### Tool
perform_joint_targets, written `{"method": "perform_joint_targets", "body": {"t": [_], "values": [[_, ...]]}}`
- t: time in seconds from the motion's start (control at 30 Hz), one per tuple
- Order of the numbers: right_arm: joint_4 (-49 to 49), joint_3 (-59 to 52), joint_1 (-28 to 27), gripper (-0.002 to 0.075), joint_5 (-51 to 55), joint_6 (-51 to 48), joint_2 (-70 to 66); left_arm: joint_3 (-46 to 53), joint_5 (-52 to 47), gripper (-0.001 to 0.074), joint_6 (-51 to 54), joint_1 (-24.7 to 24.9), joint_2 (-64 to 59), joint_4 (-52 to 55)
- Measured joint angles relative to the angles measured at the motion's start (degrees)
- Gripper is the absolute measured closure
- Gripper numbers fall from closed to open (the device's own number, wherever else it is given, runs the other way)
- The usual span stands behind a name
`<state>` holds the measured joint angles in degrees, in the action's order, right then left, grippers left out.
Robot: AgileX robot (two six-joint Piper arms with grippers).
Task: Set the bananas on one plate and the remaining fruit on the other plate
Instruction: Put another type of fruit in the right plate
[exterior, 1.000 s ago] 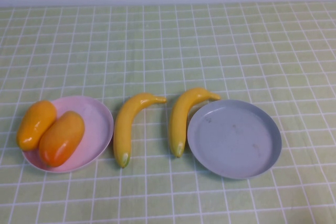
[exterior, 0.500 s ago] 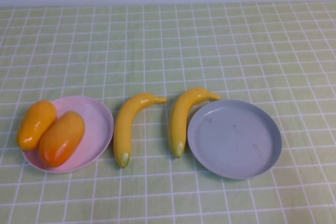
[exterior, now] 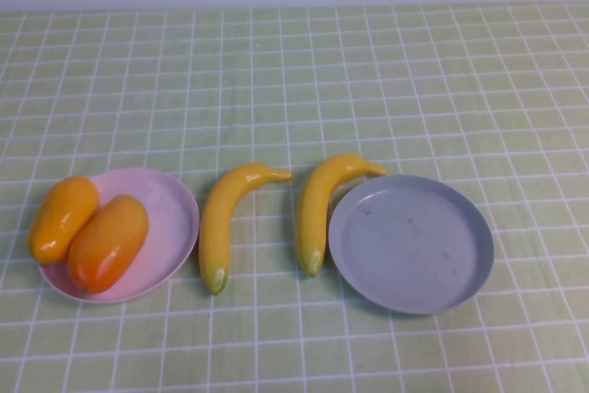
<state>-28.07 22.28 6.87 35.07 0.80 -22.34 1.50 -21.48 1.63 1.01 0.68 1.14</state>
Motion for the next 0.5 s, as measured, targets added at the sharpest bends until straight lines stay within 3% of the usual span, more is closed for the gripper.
{"method": "perform_joint_targets", "body": {"t": [0.23, 0.4, 0.5], "values": [[2.17, 11.57, 0.00, 0.0743, 14.03, -5.91, -20.12, 0.00, 0.00, 0.0735, 0.00, -0.09, 0.00, 0.00], [3.33, 18.62, 1.93, 0.0743, 16.06, -7.81, -33.74, 0.00, 0.00, 0.0735, 0.00, -0.09, 0.00, 0.00], [4.38, 22.96, 6.18, 0.0743, 15.69, -8.06, -40.90, 0.00, 0.00, 0.0735, 0.00, -0.09, 0.00, 0.00]]}}
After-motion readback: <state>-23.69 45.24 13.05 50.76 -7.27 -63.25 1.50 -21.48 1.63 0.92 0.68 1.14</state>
